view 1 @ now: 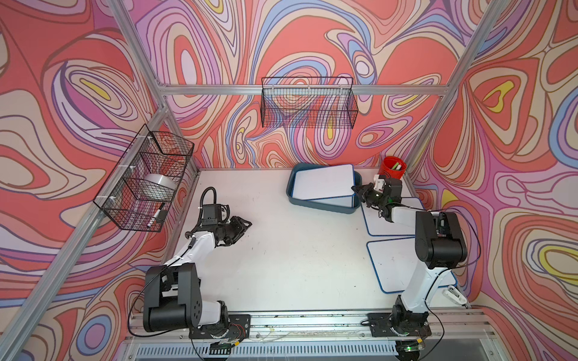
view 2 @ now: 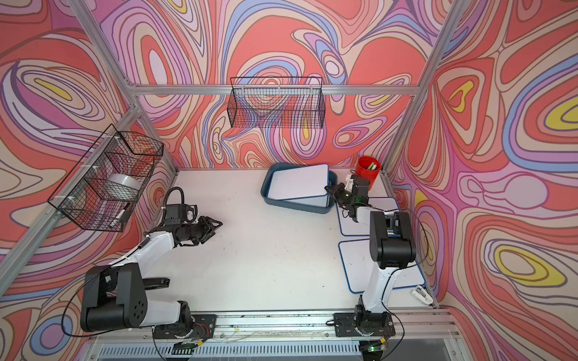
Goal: Put the whiteboard into the storage box
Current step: Place the whiteboard in the storage box.
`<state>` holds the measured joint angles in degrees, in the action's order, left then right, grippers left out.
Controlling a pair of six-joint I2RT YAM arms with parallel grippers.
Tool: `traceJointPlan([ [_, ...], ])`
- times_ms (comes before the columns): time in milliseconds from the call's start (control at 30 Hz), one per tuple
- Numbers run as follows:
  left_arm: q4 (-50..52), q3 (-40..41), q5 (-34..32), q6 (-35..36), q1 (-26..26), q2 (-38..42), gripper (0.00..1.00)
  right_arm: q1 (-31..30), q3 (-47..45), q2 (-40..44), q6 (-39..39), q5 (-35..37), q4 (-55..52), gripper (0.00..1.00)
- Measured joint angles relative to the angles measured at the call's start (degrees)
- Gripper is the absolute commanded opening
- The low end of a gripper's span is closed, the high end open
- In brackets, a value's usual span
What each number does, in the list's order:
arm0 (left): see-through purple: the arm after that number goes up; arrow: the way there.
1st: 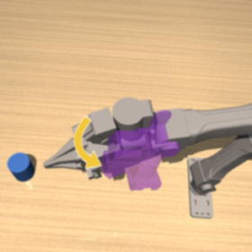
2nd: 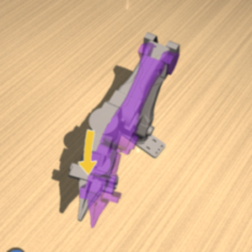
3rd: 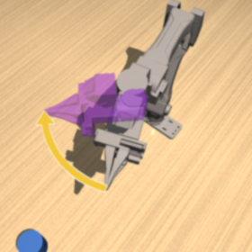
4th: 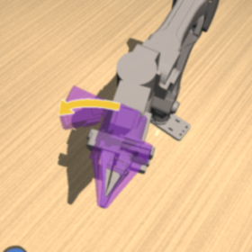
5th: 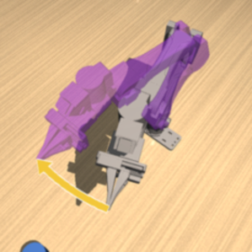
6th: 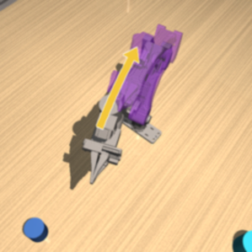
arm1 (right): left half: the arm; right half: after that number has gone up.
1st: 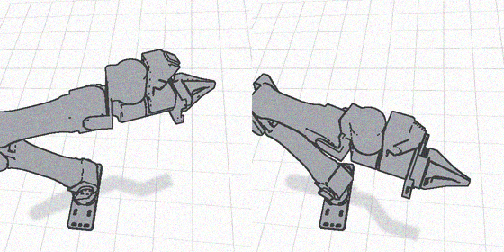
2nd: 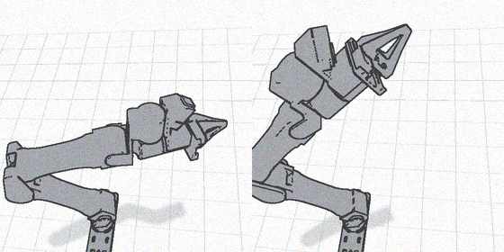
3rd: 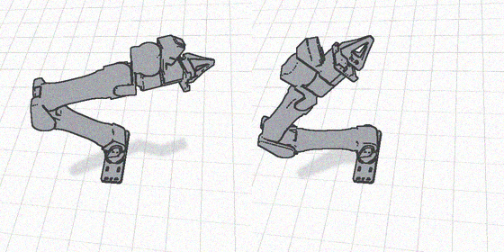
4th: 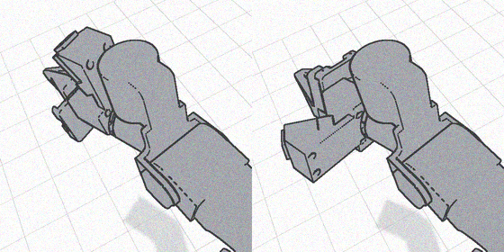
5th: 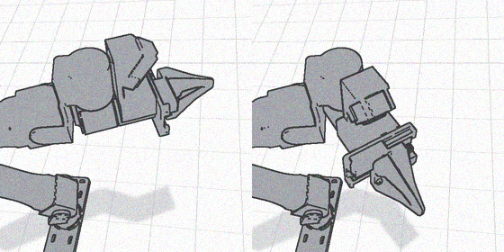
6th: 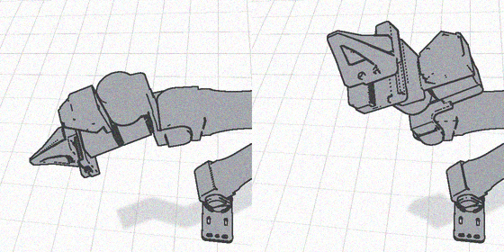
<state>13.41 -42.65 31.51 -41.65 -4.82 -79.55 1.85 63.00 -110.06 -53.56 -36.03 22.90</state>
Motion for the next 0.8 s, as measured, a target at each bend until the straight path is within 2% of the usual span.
traceJointPlan([
  [167, -0.8, -0.4, -0.3, -0.2, 1.6, -1.3, 0.51, -2.0, 1.3, -1.4, 4.6, 1.9, -5.9, 0.29],
  [367, -1.0, -5.9, -1.8, -0.2, 6.2, -7.1, 0.51, -2.3, 4.1, -1.1, 11.7, 5.9, -15.7, 0.36],
  [533, -0.9, -16.0, -3.8, 0.5, 10.8, -14.1, 0.51, -2.3, 6.3, 0.3, 17.2, 10.4, -22.9, 0.39],
  [800, 3.8, -36.9, -10.2, 6.2, 17.4, -25.6, 0.51, -1.9, 7.3, 3.9, 22.6, 15.2, -28.5, 0.39],
])
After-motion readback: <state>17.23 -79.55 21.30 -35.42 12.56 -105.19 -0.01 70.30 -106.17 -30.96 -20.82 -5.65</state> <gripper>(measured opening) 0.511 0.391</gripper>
